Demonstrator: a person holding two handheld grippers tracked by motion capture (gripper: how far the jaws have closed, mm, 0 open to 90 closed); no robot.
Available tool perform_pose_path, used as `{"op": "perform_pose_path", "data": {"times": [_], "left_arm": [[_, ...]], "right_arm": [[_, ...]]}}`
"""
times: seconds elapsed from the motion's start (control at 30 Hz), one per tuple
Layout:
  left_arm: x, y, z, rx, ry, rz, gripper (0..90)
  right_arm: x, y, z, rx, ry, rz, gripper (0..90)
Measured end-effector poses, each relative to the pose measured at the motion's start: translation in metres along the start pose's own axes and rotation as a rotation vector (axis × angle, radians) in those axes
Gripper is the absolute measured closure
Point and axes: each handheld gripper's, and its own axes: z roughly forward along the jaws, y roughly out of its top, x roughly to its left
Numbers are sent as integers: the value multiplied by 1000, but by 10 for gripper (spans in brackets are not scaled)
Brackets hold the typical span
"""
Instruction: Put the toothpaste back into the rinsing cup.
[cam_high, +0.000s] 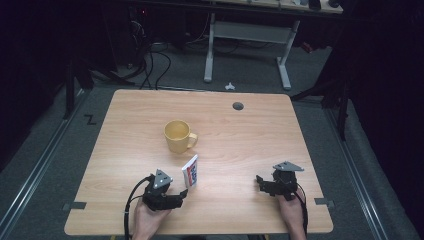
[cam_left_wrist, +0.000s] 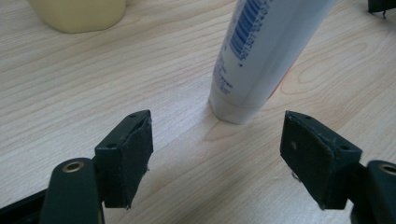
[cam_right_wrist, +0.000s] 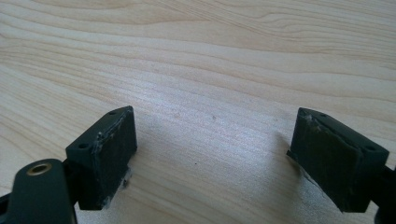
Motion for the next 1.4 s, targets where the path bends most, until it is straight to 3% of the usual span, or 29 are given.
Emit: {"op": "perform_pose_path", "data": {"times": [1.0, 1.4], "left_arm": [[-12, 32, 6, -57, -26, 44, 308], [-14, 45, 4, -94, -40, 58, 386]], "right_arm": [[0, 0, 0, 0, -1, -1, 145], [0, 0, 0, 0, -1, -1, 144]]}}
